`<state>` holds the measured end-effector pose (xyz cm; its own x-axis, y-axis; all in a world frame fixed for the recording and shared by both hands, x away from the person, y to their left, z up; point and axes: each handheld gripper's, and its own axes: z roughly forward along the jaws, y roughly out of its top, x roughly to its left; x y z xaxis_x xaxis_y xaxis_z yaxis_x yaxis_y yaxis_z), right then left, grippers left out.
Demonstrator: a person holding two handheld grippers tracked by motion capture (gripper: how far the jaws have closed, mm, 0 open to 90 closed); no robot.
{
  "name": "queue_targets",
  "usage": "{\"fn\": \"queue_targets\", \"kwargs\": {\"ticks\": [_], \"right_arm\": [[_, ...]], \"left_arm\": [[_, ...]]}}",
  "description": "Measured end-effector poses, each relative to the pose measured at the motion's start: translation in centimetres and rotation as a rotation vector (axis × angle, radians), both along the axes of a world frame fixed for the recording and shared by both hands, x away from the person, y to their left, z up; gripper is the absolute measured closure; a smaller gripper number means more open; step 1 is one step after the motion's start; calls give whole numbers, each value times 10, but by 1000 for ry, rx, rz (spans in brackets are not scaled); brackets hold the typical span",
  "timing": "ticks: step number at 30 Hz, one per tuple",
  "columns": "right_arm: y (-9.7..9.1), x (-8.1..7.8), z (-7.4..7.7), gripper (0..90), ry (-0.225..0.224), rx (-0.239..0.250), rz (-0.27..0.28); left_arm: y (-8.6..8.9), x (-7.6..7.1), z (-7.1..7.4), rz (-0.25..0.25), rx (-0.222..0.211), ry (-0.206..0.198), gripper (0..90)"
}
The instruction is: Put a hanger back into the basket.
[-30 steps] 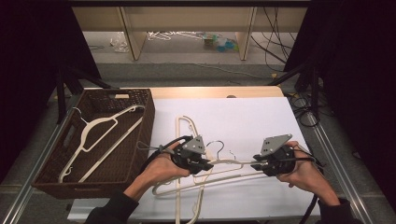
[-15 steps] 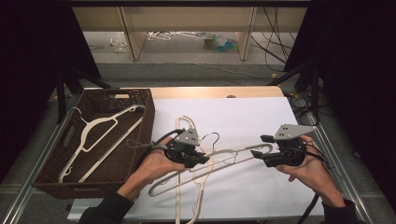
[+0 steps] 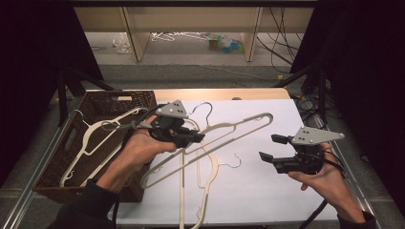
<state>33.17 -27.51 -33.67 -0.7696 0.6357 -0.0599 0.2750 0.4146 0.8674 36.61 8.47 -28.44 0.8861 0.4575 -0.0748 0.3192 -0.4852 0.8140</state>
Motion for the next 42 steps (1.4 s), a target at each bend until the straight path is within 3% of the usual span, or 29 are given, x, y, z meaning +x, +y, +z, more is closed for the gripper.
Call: {"fn": "queue_targets", "kwargs": {"ticks": [3, 6, 7, 11, 15, 16, 18, 24, 26, 29, 33, 34, 42], "right_arm": [[2, -1, -4, 293, 10, 19, 16], [5, -1, -13, 286, 40, -4, 31], [5, -1, -13, 286, 40, -4, 31], [8, 1, -23, 281, 61, -16, 40], [10, 1, -32, 276, 77, -18, 38], [10, 1, -32, 276, 77, -18, 38], [11, 0, -35, 270, 86, -23, 39], [15, -1, -47, 258, 121, -41, 49], [15, -1, -48, 258, 119, -43, 48], [15, -2, -49, 256, 127, -48, 53], [14, -2, -51, 253, 136, -49, 53], [13, -2, -52, 252, 132, -51, 52], [14, -2, -57, 247, 145, -52, 53]], "left_arm": [[13, 1, 14, 21, -9, -5, 858], [36, 3, 29, 66, -21, -33, 858], [36, 3, 29, 66, -21, -33, 858], [72, 7, 42, 160, -33, -69, 858], [110, 13, 47, 249, -27, -95, 858], [110, 13, 47, 249, -27, -95, 858], [129, 17, 45, 272, -12, -121, 858], [163, 24, 37, 318, 21, -143, 858], [173, 26, 32, 344, 21, -134, 858], [186, 28, 26, 364, 59, -137, 858], [206, 34, 11, 386, 53, -159, 858], [211, 32, 8, 404, 68, -137, 858], [236, 34, -14, 456, 78, -106, 858]]}}
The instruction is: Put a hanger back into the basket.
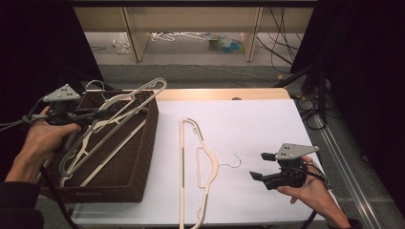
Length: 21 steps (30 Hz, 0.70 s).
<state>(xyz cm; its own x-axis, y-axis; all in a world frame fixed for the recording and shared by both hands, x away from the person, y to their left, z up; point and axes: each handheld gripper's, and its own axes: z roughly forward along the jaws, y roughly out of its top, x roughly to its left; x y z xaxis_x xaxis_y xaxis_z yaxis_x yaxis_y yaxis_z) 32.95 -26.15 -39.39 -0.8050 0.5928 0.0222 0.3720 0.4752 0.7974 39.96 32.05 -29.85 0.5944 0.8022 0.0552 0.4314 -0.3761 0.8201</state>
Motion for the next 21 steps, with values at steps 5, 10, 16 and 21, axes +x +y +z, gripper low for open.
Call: {"fn": "queue_targets", "kwargs": {"ticks": [5, 10, 16, 21], "right_arm": [[0, 0, -2, 246, 0, -6, 3], [0, 0, -4, 245, 8, -7, 8], [0, 0, -5, 244, 9, -13, 6], [0, 0, -7, 243, 19, -16, 8]], "left_arm": [[16, -3, -11, 29, -22, 10, 858], [24, -7, -16, 47, -28, 21, 858], [33, -9, -22, 62, -36, 29, 858], [41, -9, -30, 90, -57, 31, 858]]}}
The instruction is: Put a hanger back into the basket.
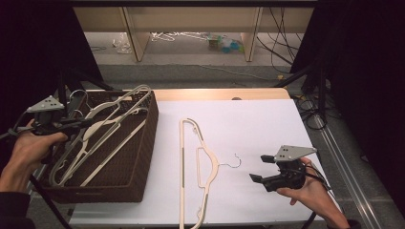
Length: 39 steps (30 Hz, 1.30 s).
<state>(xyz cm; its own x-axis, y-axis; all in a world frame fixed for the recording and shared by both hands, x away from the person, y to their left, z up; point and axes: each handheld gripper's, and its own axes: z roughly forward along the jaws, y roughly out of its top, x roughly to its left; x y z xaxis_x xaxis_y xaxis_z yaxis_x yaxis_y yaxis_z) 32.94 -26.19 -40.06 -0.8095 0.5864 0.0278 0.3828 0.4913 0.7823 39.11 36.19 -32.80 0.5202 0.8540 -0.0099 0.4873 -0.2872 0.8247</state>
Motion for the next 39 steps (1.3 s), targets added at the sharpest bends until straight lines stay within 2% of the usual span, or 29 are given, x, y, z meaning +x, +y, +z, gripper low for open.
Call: {"fn": "queue_targets", "kwargs": {"ticks": [2, 3, 7, 9, 22, 25, 26, 29, 30, 36, 39], "right_arm": [[0, 0, -1, 243, -1, -1, -1], [0, 0, -1, 243, 1, -3, -2], [-1, 0, -2, 243, 4, -4, -3], [-1, 0, -2, 243, 4, -5, -3], [-2, 0, -4, 242, 14, -12, 2], [-2, 0, -5, 241, 21, -8, 0], [-2, 0, -5, 241, 17, -10, 2], [-1, 0, -5, 240, 11, -9, 1], [-1, 1, -5, 240, 11, -9, 6], [-2, 0, -7, 239, 15, -8, 1], [-2, 0, -7, 239, 20, -11, 0]], "left_arm": [[2, 1, -4, 11, -13, 17, 858], [4, 1, -5, 8, 8, 27, 858], [3, 3, -17, 1, 5, 57, 858], [2, 4, -19, -3, 8, 57, 858], [-7, 11, -38, -19, 12, 117, 857], [-7, 13, -43, -19, 23, 137, 857], [-5, 14, -44, -38, 63, 156, 857], [-6, 17, -51, -37, 84, 175, 857], [-7, 19, -53, -32, 92, 181, 856], [-1, 23, -66, 28, 61, 215, 843], [4, 24, -68, 52, 69, 213, 835]]}}
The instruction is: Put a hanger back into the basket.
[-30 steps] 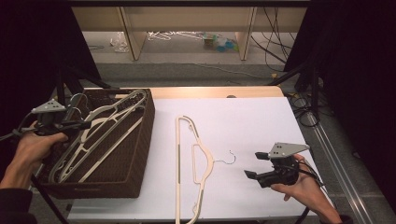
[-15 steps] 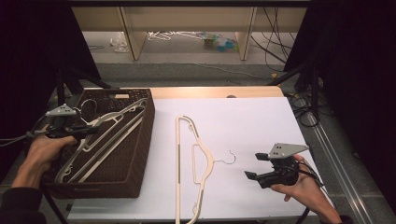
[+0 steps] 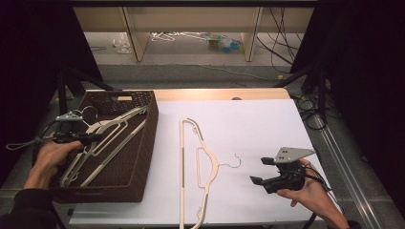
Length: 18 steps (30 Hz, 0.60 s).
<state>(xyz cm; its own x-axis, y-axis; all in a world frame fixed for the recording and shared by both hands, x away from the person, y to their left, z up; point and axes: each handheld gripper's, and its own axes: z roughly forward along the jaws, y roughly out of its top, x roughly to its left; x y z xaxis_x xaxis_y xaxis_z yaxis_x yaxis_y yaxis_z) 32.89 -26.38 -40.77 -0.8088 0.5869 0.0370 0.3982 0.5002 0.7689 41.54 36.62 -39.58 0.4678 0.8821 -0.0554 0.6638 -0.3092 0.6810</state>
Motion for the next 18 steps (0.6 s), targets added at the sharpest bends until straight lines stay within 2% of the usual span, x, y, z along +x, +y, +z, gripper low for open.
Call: {"fn": "queue_targets", "kwargs": {"ticks": [3, 5, 6, 10, 12, 15, 18], "right_arm": [[0, 0, 0, 239, 4, 1, 2], [0, 0, -1, 239, 1, -1, 6], [0, 0, -1, 239, 0, -1, 6], [0, 0, -2, 239, 6, -2, 1], [-1, 0, -3, 239, 4, 0, 2], [0, 0, -4, 239, 11, -6, 4], [1, 0, -4, 239, 17, -4, 1]], "left_arm": [[-1, 1, -2, 30, 12, -17, 821], [-3, 1, -4, 66, 54, -17, 802], [-3, 2, -7, 83, 47, -13, 793], [4, 1, -12, 137, 63, -1, 770], [8, 0, -15, 166, 94, -6, 758], [15, 0, -21, 185, 61, -8, 750], [15, 0, -23, 192, 59, -22, 745]]}}
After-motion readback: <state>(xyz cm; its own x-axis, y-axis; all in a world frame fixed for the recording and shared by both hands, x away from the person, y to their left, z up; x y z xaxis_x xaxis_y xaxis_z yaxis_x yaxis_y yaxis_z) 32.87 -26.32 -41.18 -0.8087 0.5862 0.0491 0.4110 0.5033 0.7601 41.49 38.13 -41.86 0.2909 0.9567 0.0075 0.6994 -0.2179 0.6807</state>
